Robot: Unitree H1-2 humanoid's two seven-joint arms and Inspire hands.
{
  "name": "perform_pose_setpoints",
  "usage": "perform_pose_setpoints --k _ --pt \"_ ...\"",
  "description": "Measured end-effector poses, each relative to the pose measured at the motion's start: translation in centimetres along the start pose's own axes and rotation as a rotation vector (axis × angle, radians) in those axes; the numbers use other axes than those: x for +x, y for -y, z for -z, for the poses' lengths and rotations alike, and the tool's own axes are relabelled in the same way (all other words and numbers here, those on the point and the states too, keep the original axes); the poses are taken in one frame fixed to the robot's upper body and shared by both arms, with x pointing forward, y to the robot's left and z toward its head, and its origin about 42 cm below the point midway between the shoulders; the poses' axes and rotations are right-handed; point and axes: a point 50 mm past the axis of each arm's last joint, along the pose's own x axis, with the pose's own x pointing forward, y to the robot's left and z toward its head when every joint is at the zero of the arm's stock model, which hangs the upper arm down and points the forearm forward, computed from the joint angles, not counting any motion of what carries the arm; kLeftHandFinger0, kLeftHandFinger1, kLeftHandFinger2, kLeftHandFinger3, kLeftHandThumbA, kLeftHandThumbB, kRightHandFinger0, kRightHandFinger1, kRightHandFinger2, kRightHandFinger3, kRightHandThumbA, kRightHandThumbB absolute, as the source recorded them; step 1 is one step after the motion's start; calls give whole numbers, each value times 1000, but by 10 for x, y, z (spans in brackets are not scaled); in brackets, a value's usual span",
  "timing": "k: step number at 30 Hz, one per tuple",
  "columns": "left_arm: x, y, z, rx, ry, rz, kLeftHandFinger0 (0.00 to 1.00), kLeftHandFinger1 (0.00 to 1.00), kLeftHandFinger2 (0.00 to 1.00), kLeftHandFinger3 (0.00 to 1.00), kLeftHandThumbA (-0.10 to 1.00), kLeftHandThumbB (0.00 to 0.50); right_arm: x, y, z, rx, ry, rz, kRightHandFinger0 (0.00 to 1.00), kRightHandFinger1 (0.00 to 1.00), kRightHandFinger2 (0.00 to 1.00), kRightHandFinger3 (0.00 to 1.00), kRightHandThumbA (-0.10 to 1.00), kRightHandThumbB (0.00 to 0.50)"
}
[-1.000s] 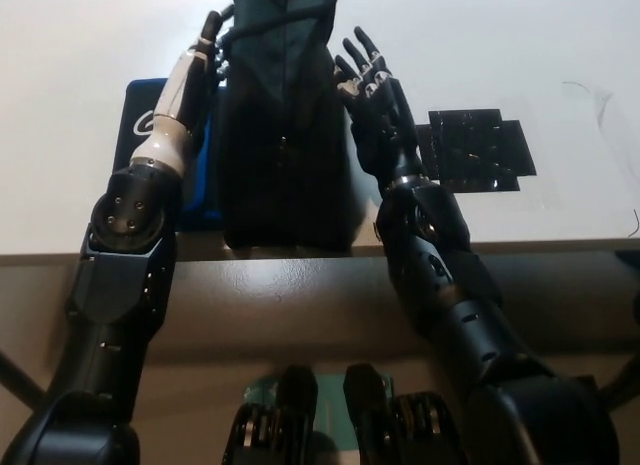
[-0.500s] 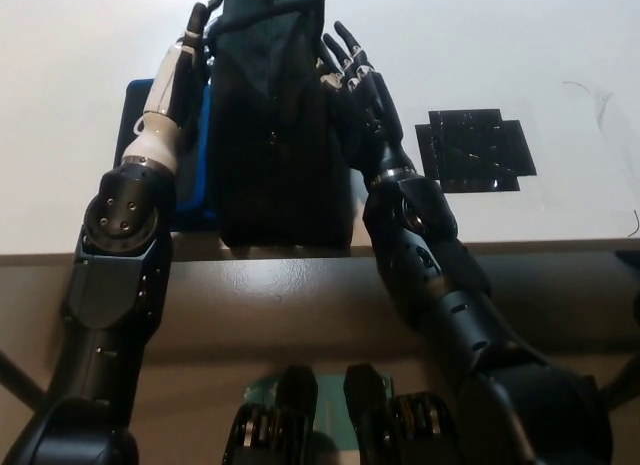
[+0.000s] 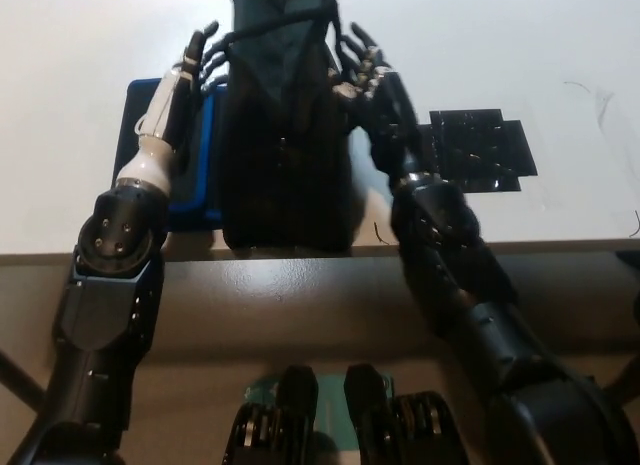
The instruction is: Use both hands to pick up the lunch bag on the right hand side and smoothly move it near the note book on the left hand side
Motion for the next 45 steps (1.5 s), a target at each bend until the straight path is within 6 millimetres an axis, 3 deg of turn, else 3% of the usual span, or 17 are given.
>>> perform_pose_setpoints --k 1,2,7,10,12,13,16,19,22,26,32,33,34,38,41,45 --pt "-3 -1 1 4 -1 0 1000 1000 1000 1000 1000 324 -2 6 -2 -15 14 6 1000 1000 1000 1000 1000 318" --pt "-7 -1 4 7 -7 0 1000 1000 1000 1000 1000 361 -6 13 -2 -27 26 15 1000 1000 1000 1000 1000 313" --pt "-27 -2 13 11 -21 0 1000 1000 1000 1000 1000 320 -27 38 -4 -51 81 55 1000 1000 1000 1000 1000 320" --pt "-39 -2 17 9 -27 0 1000 1000 1000 1000 1000 303 -40 51 -7 -62 112 72 1000 1000 1000 1000 1000 357" --pt "-47 -3 22 7 -38 0 1000 1000 1000 1000 1000 318 -51 61 -7 -71 121 86 1000 1000 1000 1000 1000 341" --pt "-50 -3 23 6 -40 0 1000 1000 1000 1000 1000 304 -53 63 -8 -74 128 89 1000 1000 1000 1000 1000 309" --pt "-62 -4 26 1 -43 -1 1000 1000 1000 1000 1000 270 -69 78 -13 -92 156 107 1000 1000 1000 1000 1000 330" --pt "-80 -6 29 -1 -45 -8 1000 1000 1000 1000 1000 243 -89 93 -15 -115 172 128 1000 1000 1000 1000 1000 307" --pt "-99 -9 31 -1 -45 -17 1000 1000 1000 1000 1000 286 -111 107 -16 -138 182 147 1000 1000 1000 1000 1000 307" --pt "-130 -15 32 4 -44 -27 1000 1000 1000 1000 1000 295 -147 124 -16 -172 185 170 1000 1000 1000 1000 1000 330" --pt "-185 -32 32 38 -57 -36 1000 1000 1000 1000 1000 252 -207 140 -18 -221 183 193 1000 1000 1000 1000 1000 280" --pt "-185 -32 32 38 -57 -36 1000 1000 1000 1000 1000 247 -207 140 -18 -221 183 193 1000 1000 1000 1000 1000 269" --pt "-204 -39 32 47 -68 -45 1000 1000 1000 1000 1000 256 -227 143 -19 -236 178 198 1000 1000 1000 1000 1000 269" --pt "-239 -51 29 62 -73 -67 1000 1000 1000 1000 1000 231 -262 147 -28 -271 178 189 1000 1000 1000 1000 1000 258" --pt "-256 -57 25 71 -50 -76 1000 1000 1000 1000 1000 229 -281 150 -32 -294 169 174 1000 1000 1000 1000 1000 269" --pt "-262 -60 25 76 -29 -84 1000 1000 1000 1000 1000 232 -288 151 -23 -291 136 158 1000 1000 1000 1000 1000 259"
